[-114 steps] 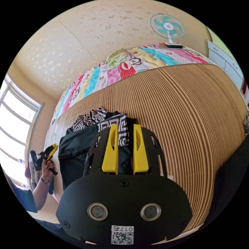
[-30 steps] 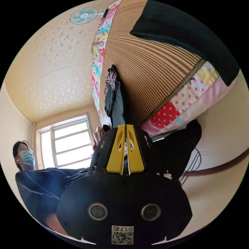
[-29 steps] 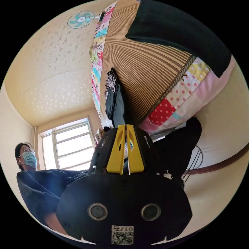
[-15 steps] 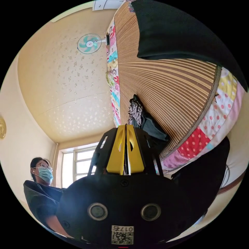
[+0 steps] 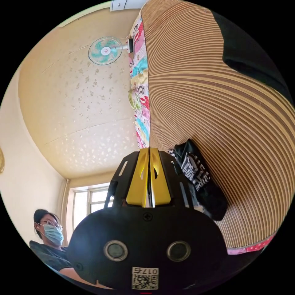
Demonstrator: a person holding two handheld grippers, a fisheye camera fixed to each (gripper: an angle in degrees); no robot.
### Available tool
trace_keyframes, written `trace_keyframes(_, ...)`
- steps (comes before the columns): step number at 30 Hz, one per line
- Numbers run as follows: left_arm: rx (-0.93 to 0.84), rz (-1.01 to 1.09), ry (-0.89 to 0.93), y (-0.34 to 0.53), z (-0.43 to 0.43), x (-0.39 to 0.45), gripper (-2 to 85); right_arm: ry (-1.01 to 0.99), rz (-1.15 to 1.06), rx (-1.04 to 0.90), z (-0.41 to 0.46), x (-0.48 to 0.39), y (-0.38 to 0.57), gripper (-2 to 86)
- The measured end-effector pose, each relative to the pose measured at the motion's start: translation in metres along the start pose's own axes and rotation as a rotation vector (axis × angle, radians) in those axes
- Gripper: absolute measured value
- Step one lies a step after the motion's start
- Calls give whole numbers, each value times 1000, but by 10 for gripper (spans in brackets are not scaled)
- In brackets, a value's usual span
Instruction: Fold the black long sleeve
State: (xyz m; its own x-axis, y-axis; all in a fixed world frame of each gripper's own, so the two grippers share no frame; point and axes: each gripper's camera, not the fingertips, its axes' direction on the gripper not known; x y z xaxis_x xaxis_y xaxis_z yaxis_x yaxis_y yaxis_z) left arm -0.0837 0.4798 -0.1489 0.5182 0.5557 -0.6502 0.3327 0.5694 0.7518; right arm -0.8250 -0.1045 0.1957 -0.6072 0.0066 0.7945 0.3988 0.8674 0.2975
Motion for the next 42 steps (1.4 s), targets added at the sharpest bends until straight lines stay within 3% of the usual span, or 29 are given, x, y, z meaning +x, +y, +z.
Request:
trace_keyframes(13, 28, -106, -115, -93, 74, -56, 39, 139, 103, 40, 84, 34, -55, 3)
trace_keyframes(16, 175, -63, -19, -94, 62, -61, 68, 24, 76, 99, 93, 37, -57, 5)
trace_keyframes(19, 109, -60, -45, -99, 57, -63, 95, -22, 56, 104, 102, 33, -57, 6)
trace_keyframes(28, -480, 123, -730, -46, 69, -45, 155, 346, -208, -447, 208, -9, 3, 22)
trace_keyframes(32, -524, 66, -763, -20, 66, -72, 158, 493, -345, -733, 285, -16, 65, 44)
trace_keyframes(36, -446, -7, -744, -10, 60, -99, 109, 437, -396, -929, 361, -19, 125, 74)
trace_keyframes(38, -465, -51, -747, -7, 63, -114, 74, 439, -378, -989, 394, -17, 147, 85)
trace_keyframes(42, -416, -107, -578, 2, 56, -136, 22, 640, -401, -1038, 459, -15, 186, 129)
